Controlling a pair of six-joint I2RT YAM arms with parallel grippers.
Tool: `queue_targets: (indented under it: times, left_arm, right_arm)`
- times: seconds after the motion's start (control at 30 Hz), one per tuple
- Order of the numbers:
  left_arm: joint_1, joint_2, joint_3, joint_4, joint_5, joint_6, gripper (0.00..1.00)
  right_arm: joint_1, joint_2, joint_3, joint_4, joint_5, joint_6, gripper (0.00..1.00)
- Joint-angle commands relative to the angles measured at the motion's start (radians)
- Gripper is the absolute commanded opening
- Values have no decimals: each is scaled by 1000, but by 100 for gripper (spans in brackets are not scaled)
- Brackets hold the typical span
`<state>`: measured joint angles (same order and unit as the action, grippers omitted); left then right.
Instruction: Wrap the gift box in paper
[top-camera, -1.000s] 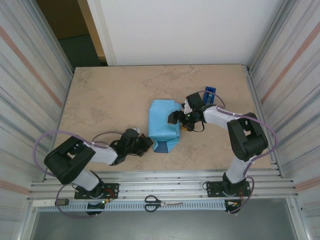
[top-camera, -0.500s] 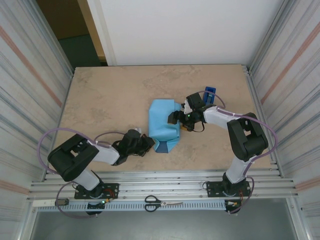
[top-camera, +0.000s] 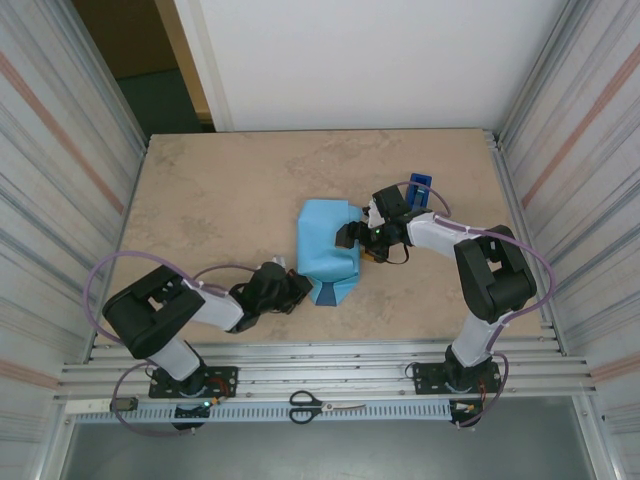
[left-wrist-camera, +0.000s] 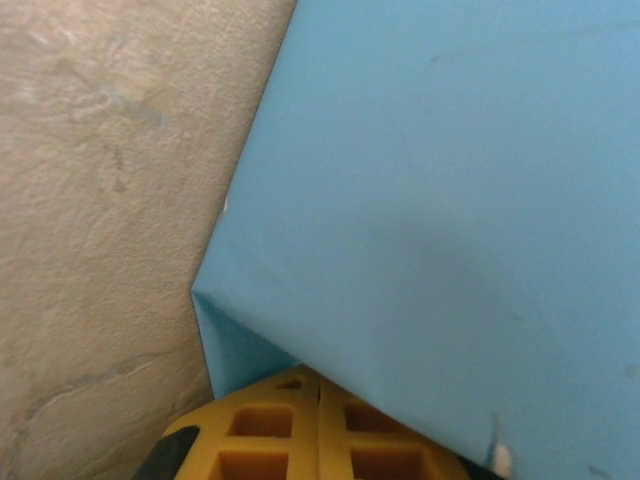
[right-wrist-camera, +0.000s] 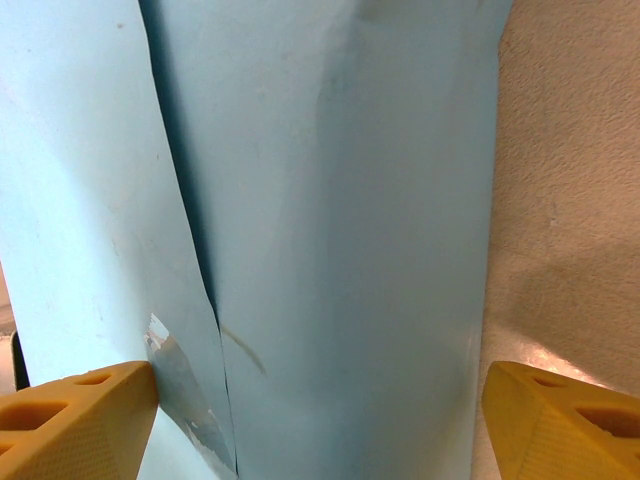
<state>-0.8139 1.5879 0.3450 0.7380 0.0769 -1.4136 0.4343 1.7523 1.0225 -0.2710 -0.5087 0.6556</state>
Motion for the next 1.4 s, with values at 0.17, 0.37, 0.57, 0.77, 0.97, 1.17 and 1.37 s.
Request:
queue_targets:
  times: [0.17, 0.37, 0.57, 0.77, 0.97, 1.17, 1.37]
  left_arm:
    - [-9, 17, 25, 87, -92, -14, 0]
    - [-16, 55, 30, 97, -95, -50, 0]
    - [-45, 58, 23, -3, -108, -87, 0]
    - [-59, -1, 19, -167, -130, -93, 0]
    - [-62, -129, 44, -256, -150, -43, 0]
    - [-69, -132, 47, -256, -160, -70, 0]
    - [-73, -66, 66, -172, -168, -84, 0]
  right_arm:
    - [17, 27, -42, -90, 56, 16, 83]
    - [17, 23, -50, -89, 58, 16, 84]
    - [15, 21, -57, -89, 58, 13, 84]
    - [15, 21, -55, -91, 62, 14, 84]
    - [15, 23, -53, -94, 62, 13, 84]
    - [15, 25, -53, -93, 62, 15, 84]
    - [17, 32, -52, -91, 57, 13, 84]
